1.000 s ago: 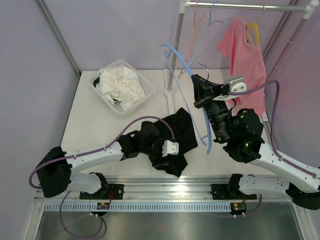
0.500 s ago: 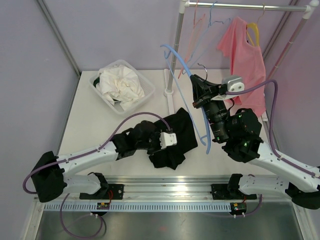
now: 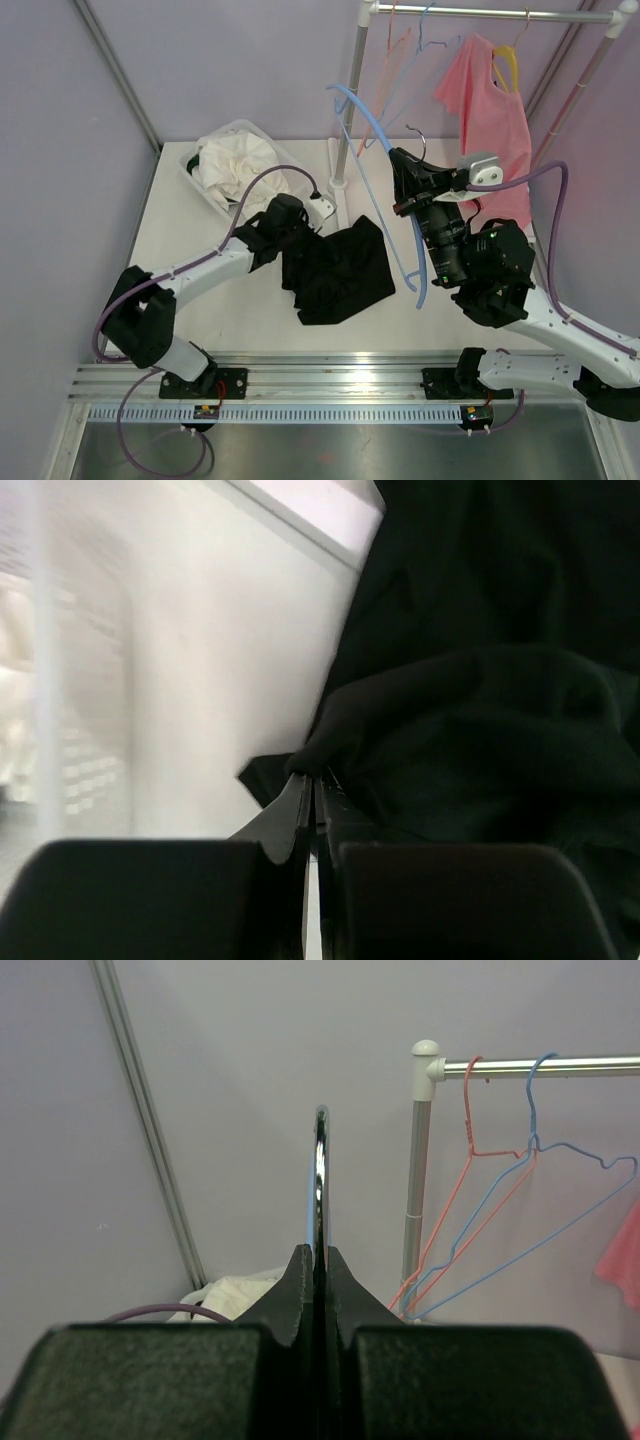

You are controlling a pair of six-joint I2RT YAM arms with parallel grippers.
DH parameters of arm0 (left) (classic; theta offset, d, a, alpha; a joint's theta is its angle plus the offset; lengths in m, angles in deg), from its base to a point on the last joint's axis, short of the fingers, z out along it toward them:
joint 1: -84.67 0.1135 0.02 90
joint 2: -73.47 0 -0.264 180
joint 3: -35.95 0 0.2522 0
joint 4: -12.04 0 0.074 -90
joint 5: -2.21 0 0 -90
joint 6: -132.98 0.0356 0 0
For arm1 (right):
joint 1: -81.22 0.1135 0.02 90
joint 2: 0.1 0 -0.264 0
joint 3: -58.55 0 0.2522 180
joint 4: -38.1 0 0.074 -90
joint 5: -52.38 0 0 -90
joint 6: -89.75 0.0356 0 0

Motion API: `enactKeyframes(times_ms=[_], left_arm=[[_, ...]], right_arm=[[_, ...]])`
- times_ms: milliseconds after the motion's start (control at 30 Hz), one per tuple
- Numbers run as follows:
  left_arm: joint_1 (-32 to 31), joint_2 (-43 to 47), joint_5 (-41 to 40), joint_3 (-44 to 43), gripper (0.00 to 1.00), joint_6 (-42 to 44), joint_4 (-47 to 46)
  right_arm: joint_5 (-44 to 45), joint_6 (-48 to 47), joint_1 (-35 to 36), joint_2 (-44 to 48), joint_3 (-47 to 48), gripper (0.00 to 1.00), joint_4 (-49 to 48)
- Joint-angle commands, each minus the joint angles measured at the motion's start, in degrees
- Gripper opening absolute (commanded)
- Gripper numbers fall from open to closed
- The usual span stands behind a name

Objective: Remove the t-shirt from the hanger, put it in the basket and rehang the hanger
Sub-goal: Place the tshirt into the basket

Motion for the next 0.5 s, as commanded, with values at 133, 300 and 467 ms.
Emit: enactKeyframes(times_ms=[133,300,467], left_arm=[[-0.1,-4.6,9.0,-3.1,0.0,1.2,5.7],[0.0,-6.0,13.5,-4.7,0.22,2.4,9.3],[0.2,-3.4,14.1,-2.6,0.81,3.0,7.3]], right_arm=[[0.5,0.0,-0.1,2.4,1.0,0.0,-2.6],[0.3,0.0,-0.1,2.2,1.1,0.0,-2.4],[0.0,0.2,-0.1,1.8,1.4,0.0,-1.9]])
